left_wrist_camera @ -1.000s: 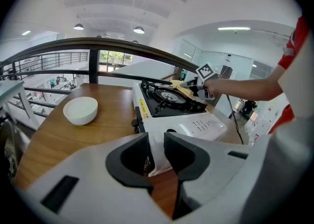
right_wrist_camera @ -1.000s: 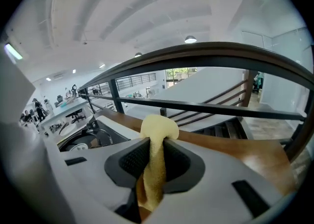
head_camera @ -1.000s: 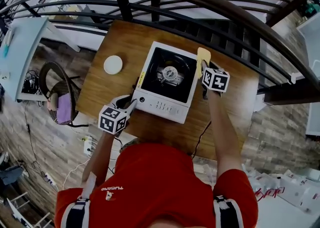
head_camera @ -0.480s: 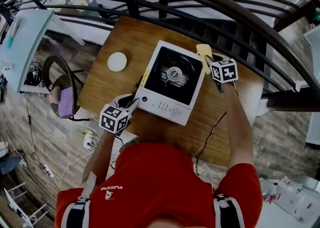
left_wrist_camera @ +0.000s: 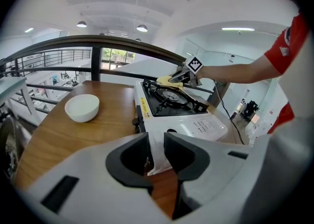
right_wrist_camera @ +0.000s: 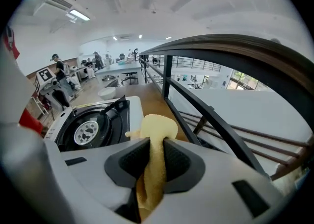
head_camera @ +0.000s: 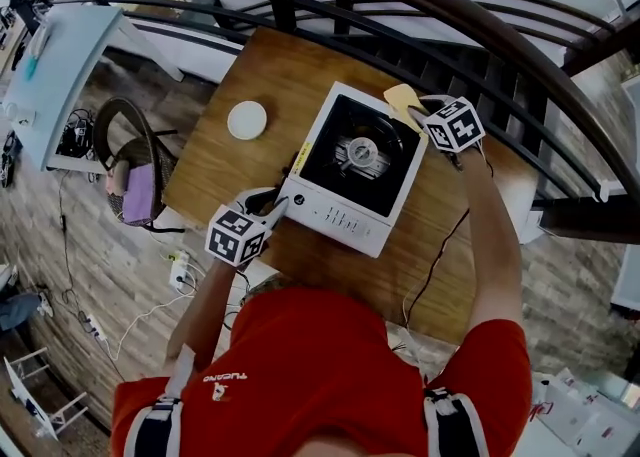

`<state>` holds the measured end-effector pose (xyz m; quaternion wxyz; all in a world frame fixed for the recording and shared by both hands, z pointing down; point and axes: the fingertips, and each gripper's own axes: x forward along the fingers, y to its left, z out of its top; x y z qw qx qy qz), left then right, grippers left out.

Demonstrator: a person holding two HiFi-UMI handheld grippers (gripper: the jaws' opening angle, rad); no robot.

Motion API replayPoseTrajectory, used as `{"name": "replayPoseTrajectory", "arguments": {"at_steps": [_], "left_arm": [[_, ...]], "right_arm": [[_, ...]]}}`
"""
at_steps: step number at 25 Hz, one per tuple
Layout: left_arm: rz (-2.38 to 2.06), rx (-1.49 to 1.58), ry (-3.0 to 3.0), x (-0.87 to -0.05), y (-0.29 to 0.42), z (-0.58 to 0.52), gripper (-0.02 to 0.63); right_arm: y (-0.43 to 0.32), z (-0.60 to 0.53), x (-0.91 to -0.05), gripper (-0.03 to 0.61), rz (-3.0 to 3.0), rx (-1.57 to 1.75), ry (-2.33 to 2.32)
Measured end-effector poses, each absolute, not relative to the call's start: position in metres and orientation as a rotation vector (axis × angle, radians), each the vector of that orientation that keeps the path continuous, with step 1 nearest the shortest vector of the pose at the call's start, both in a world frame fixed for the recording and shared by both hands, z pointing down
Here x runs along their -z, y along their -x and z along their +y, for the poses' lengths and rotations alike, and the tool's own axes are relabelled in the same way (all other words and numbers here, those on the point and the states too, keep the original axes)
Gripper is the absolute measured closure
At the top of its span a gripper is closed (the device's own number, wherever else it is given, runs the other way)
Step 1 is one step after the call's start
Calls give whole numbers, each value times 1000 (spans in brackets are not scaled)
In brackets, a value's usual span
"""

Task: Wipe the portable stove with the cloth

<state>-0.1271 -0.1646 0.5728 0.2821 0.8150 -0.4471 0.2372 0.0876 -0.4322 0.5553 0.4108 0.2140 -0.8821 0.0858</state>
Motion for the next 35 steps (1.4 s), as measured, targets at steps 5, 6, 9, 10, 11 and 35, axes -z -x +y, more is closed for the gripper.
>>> {"name": "replayPoseTrajectory", "arguments": {"at_steps": [5,6,9,10,11,35], "left_arm": [[-1196,-632,-2177,-570,127,-165,512],[-1196,-631,-2177,-570,127,-165,512],[-1197,-630,-2176,-568,128,-164,512],[-1196,-631,-2175,-568,128,-164,512],[-1194,-631,-2176,-568,128,-164,512],[-1176,-624,-2175,-569,129,-162,512]], "right_arm": [[-54,-438,-553,489,-2222,-177,-444],[-47,-439,-552,489,-2226,-171,-432],[-23,-441,-551,489,-2242,-153,-395],[-16,-441,-550,489,-2247,-146,-384],[-8,-442,-550,489,-2252,-139,-374],[128,-443,-549,489,-2295,47,-218]]}}
